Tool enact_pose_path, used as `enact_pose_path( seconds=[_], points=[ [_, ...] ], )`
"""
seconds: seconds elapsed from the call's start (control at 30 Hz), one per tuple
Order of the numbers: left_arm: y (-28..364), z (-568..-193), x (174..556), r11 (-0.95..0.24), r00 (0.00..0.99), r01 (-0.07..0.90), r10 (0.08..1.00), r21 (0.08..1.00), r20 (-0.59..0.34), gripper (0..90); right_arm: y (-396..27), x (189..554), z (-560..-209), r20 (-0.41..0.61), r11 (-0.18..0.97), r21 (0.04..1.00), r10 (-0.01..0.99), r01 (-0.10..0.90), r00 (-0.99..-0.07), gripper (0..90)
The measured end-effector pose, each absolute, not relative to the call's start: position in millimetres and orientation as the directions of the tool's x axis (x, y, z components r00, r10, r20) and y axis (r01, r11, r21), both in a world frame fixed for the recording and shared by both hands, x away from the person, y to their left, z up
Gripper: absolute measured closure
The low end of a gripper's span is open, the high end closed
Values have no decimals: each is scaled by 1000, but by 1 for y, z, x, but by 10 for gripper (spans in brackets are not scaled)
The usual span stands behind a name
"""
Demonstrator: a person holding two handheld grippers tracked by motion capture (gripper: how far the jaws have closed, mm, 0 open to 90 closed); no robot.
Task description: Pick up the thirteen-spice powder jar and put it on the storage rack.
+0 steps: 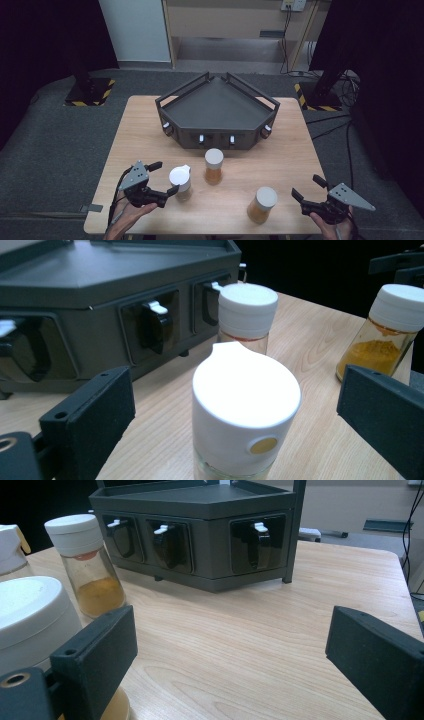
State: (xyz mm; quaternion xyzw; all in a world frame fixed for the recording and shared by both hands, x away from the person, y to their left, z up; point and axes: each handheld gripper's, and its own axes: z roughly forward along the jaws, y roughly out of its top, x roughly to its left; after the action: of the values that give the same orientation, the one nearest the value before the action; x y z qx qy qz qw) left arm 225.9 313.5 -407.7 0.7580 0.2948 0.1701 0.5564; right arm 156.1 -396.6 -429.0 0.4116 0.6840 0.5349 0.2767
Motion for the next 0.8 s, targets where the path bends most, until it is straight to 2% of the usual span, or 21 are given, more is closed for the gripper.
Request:
enact_pose_path(
  seconds=[0.57,0.8],
  points=[
    [297,-429,234,-223,773,256,631,941,-60,46,-397,155,-429,68,81,959,864,270,-500,61],
    [291,-435,235,-241,780,241,625,940,-39,113,-397,155,-429,72,77,959,866,273,-495,61]
  ],
)
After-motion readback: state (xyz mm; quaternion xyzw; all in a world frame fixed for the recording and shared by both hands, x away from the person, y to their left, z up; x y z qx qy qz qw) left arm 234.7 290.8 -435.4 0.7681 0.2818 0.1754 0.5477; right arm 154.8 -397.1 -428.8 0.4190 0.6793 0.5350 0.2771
